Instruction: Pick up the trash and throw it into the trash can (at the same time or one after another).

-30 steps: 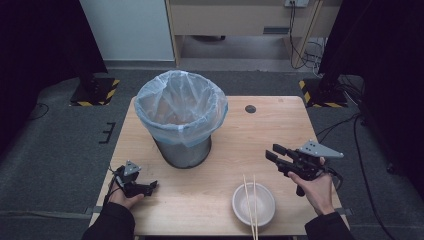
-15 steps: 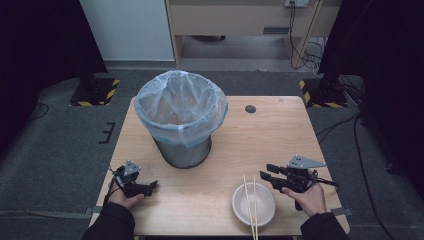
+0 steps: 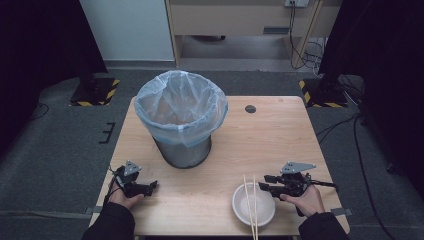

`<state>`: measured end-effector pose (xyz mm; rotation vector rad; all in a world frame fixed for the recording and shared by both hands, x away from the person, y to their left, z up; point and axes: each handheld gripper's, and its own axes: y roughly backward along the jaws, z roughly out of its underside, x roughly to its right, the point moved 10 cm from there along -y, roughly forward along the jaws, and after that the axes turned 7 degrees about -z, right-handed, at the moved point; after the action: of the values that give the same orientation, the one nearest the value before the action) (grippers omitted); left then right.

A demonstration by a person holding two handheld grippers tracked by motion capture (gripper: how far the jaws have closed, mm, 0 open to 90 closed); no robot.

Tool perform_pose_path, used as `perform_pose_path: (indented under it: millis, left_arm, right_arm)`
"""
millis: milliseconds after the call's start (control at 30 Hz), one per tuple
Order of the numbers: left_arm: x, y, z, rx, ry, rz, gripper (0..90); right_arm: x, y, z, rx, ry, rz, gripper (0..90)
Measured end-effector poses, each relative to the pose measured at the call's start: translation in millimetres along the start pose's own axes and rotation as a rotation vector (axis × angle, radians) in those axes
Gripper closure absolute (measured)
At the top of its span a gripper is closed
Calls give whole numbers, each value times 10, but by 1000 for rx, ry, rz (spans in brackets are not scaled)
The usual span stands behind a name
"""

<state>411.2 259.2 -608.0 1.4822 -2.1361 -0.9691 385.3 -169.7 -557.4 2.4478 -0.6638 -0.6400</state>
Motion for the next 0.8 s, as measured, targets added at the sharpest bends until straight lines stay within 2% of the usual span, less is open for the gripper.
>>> perform_pose_path:
  millis: [200, 467, 800]
  left_arm:
    - [0, 0, 0, 0, 0, 0, 0]
    - [0, 0, 0, 0, 0, 0, 0]
    - [0, 0, 0, 0, 0, 0, 0]
  right_arm:
    - [12, -42, 82, -45, -22, -12, 608]
    - [-5, -110, 164, -105, -28, -31, 667]
    - [0, -117, 156, -119, -56, -40, 786]
